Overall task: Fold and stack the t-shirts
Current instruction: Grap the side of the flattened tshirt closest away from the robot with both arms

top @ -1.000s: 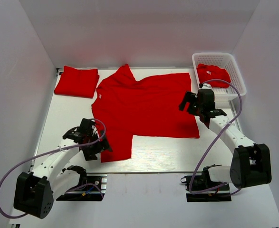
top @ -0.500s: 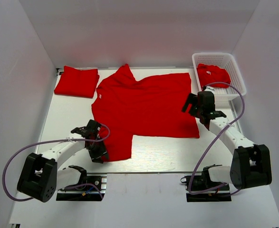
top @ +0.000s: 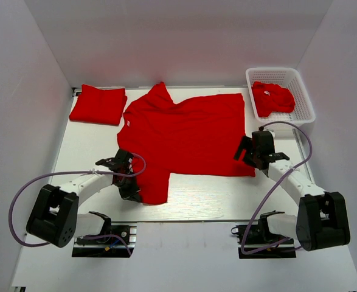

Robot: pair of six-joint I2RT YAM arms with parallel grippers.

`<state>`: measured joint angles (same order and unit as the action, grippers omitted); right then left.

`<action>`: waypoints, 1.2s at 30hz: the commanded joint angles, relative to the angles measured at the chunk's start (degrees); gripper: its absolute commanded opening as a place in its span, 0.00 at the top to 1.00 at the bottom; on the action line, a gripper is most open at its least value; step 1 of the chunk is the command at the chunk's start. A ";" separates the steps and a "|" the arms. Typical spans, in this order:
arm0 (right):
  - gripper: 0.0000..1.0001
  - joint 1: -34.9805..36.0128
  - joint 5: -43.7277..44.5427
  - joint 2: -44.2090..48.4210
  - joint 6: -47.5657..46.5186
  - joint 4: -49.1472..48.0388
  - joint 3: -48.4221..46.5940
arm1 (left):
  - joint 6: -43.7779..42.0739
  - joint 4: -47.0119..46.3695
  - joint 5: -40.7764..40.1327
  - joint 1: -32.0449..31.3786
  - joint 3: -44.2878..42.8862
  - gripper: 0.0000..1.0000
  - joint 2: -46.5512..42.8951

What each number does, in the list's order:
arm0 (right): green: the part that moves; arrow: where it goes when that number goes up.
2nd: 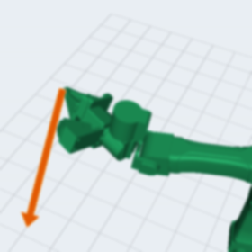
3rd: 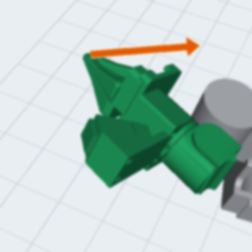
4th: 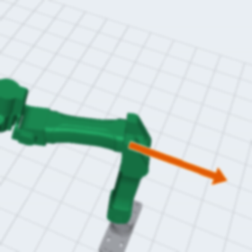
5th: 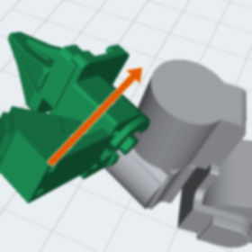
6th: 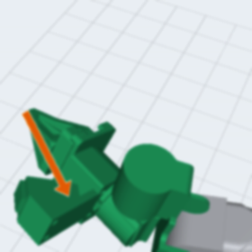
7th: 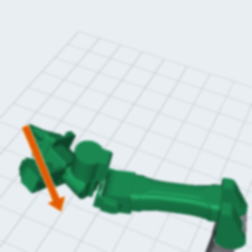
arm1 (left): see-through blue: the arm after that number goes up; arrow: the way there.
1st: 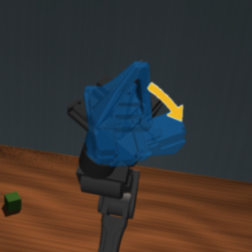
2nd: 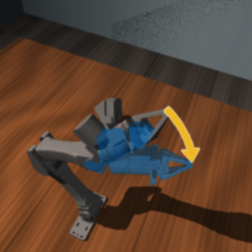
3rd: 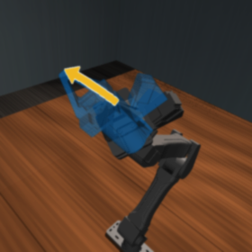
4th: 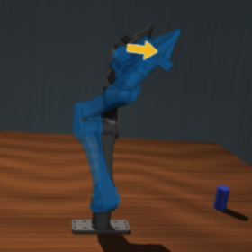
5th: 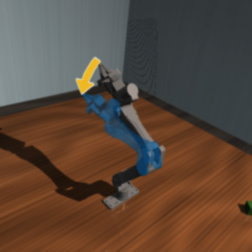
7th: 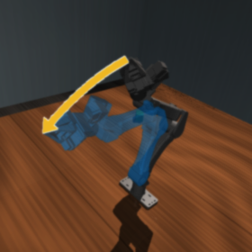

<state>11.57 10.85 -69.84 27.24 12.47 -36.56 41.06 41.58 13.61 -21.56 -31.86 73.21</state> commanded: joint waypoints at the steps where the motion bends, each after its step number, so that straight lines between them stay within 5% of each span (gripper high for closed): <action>1: 0.09 -0.32 2.24 1.99 2.11 3.34 1.22 | -3.52 -4.32 -5.87 -0.32 0.57 1.00 -2.36; 17: 0.09 -0.94 0.49 -1.69 4.75 3.27 4.92 | -7.66 -7.39 -1.66 -0.32 -3.74 1.00 -5.09; 27: 1.00 -0.94 -0.04 -3.81 3.35 -0.51 4.83 | -13.80 -13.80 10.37 -0.32 -8.75 1.00 -4.57; 36: 1.00 -0.76 -1.89 -2.05 -2.19 -2.54 2.54 | -15.57 -16.26 12.06 0.20 -15.08 1.00 -0.36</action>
<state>10.83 9.21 -73.23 27.59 11.88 -32.10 26.92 27.40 23.66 -21.69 -44.84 71.77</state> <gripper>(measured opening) 0.012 0.031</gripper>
